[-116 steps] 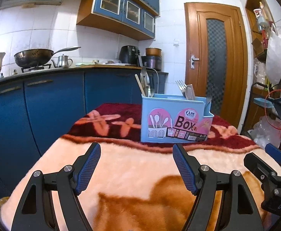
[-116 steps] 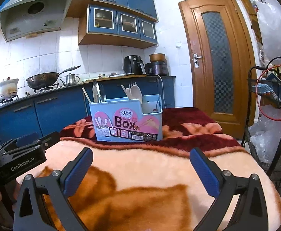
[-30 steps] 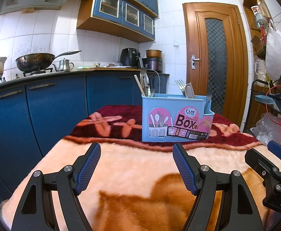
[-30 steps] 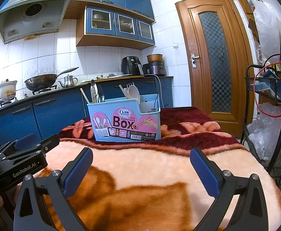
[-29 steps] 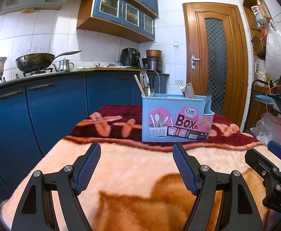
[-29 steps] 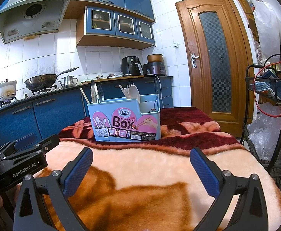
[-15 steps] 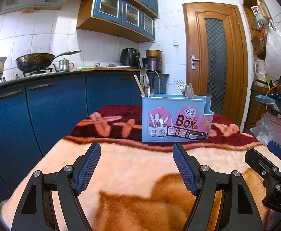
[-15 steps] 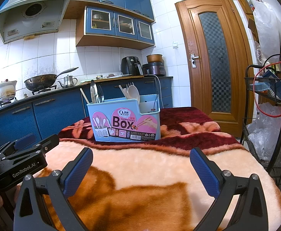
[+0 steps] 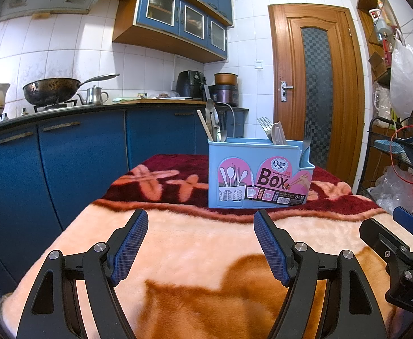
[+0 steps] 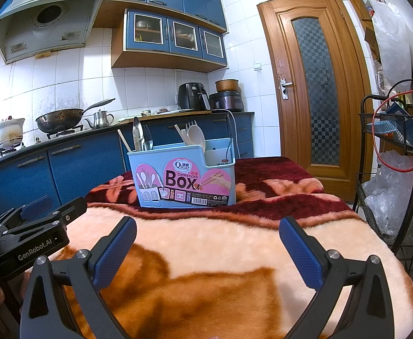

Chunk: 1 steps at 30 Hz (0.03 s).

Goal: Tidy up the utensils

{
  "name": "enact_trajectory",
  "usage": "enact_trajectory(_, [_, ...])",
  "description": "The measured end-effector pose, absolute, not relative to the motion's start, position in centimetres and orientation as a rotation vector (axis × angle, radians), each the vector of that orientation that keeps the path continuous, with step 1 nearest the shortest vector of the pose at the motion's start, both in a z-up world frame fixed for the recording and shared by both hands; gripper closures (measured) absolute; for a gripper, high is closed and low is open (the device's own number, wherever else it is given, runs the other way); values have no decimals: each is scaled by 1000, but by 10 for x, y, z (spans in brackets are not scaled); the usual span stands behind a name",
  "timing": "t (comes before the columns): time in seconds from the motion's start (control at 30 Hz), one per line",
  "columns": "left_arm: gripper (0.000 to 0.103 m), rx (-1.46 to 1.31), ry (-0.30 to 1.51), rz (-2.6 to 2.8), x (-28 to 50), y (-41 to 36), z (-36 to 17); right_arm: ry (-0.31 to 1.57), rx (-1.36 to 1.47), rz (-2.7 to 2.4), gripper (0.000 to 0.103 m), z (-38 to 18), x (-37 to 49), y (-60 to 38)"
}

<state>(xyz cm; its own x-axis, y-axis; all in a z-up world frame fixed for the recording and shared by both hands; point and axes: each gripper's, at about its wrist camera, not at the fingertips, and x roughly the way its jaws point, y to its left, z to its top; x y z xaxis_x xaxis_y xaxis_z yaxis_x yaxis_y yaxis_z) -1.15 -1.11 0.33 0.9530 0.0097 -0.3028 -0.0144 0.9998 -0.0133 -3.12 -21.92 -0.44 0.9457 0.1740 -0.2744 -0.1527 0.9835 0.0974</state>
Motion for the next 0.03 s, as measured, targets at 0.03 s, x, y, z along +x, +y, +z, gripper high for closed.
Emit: enact_trajectory(0.03, [25, -16, 308, 12, -11, -11, 3, 286, 75, 167, 0, -4, -31, -219])
